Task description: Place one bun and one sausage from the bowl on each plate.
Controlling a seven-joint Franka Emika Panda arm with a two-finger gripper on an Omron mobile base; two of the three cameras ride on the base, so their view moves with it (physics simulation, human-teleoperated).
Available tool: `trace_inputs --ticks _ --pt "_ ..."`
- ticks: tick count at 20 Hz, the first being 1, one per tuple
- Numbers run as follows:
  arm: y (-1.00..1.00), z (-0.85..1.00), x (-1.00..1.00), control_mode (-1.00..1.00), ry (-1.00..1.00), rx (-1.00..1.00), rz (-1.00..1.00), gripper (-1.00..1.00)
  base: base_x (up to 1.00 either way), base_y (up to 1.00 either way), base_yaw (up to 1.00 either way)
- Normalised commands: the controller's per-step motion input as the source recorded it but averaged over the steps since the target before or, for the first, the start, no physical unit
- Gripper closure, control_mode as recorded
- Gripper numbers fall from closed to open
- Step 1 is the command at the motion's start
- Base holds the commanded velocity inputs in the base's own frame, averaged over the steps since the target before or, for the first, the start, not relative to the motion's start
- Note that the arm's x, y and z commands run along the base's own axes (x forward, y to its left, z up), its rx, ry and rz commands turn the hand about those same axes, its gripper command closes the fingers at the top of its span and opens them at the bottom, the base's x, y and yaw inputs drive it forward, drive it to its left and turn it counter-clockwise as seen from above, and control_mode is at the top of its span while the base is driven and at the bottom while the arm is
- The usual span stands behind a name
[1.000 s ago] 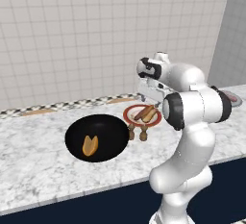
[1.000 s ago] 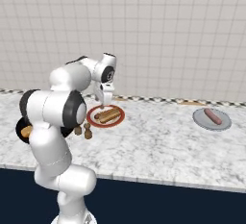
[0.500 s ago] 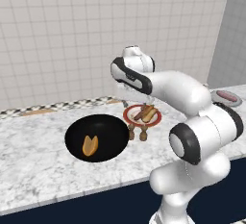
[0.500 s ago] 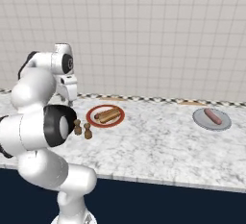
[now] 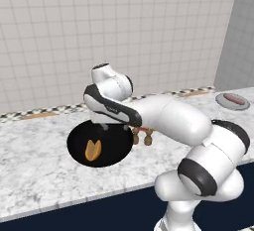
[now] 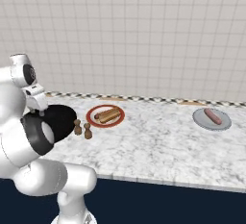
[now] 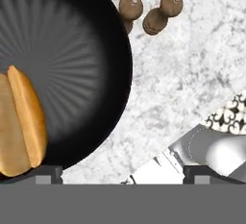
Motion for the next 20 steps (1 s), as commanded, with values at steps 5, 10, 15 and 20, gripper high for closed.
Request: trace_inputs --ticks 5,10,15,20 --pt "0.68 -0.61 0.51 -1.00 0.00 0.12 0.07 -1.00 0.00 0.00 0.00" --pt "0.60 -0.39 0.33 -1.00 0.06 0.06 0.15 -1.00 0.00 0.00 0.00" --pt "0.20 -0.32 0.00 -1.00 0.04 -0.03 0.06 -1.00 0.00 0.00 0.00" --pt "0.07 -0.35 0.17 -1.00 0.00 0.06 0.00 -1.00 0.00 0.00 0.00"
